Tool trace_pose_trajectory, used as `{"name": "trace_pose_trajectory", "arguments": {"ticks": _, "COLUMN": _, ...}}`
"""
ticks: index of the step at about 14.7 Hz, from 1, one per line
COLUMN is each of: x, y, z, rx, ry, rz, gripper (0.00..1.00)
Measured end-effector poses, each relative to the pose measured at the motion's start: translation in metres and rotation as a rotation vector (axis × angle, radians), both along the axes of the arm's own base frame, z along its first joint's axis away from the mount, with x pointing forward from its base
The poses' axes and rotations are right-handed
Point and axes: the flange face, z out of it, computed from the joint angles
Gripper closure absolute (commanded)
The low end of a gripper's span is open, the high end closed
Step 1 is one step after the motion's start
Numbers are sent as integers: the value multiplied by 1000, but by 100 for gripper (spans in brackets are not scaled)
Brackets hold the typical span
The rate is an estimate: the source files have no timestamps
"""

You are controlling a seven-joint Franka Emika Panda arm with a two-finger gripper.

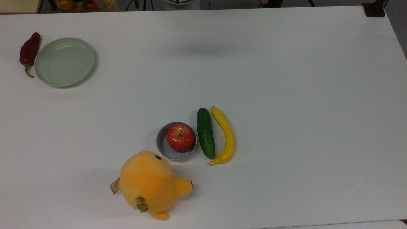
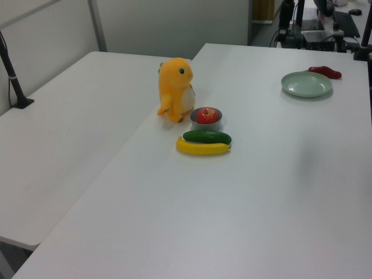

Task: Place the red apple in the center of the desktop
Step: 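Move the open gripper toward the red apple in the grey bowl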

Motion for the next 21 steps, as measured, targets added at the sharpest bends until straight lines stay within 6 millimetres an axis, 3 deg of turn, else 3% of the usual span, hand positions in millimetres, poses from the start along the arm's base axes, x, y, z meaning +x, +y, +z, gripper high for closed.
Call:
{"name": "trace_pose_trajectory", "arguments": {"ticks": 10, "x": 2, "y": 0, "z": -9, "rx": -3, "ry": 16, "rz": 20, "gripper": 0}}
{"name": "trace_pose_trajectory", "arguments": {"ticks": 16, "x": 5, "y": 0, "z": -17, "rx": -17, "ry": 21, "rz": 205, "gripper": 0}}
{"name": "trace_pose_trajectory", "arguments": {"ticks": 21, "x": 29, "y": 2, "z": -38, "rx": -20, "ry": 33, "rz": 227, "gripper": 0}}
